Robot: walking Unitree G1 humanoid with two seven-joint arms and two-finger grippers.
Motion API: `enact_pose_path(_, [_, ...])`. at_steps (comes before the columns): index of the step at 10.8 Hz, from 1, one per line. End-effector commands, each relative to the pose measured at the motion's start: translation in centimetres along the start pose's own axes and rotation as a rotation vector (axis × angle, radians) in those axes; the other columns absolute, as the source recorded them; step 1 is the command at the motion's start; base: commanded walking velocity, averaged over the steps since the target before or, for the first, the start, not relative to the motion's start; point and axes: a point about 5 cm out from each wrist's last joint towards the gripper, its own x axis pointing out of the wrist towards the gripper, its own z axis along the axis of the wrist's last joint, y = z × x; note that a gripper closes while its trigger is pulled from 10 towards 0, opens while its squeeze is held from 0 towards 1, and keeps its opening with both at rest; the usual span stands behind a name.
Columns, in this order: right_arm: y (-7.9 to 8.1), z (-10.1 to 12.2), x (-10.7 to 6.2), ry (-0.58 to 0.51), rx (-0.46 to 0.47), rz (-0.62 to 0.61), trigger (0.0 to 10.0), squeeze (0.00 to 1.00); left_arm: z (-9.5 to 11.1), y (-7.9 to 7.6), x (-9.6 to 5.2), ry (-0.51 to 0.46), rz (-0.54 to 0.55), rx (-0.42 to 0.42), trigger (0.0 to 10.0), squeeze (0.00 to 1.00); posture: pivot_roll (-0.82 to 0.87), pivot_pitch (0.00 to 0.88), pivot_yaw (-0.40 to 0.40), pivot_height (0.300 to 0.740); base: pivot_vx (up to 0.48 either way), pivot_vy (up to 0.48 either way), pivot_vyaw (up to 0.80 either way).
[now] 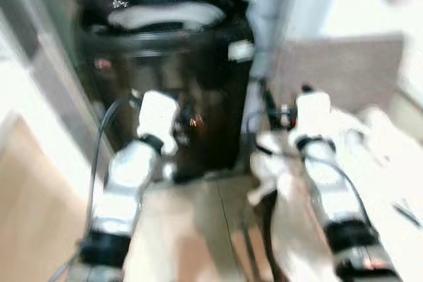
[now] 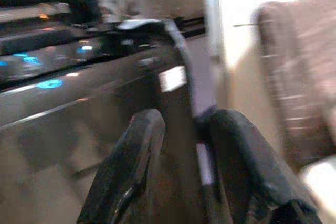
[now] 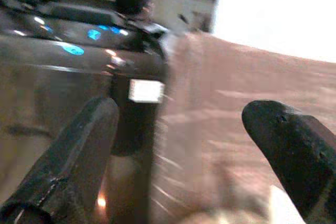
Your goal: Clothes washing
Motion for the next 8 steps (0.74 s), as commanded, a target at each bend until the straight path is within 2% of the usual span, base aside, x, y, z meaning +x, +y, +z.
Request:
enact_pose_path(1, [0.32,0.06,0.2,0.004,0.009,0.012,10.0,0.0,0.41,0.63,0.11,-0.008,0.005,0.028,10.0,0.0,-0.15,0.0,0.008,0.74,0.0,0.0,-0.78])
enact_pose_path(8, [-0.27,-0.18,-0.02,0.005,0.008,-0.015,10.0,0.0,0.16,0.7,0.15,-0.003,-0.001,0.047,10.0,0.0,-0.16,0.0,0.014,0.74,0.0,0.0,-0.78])
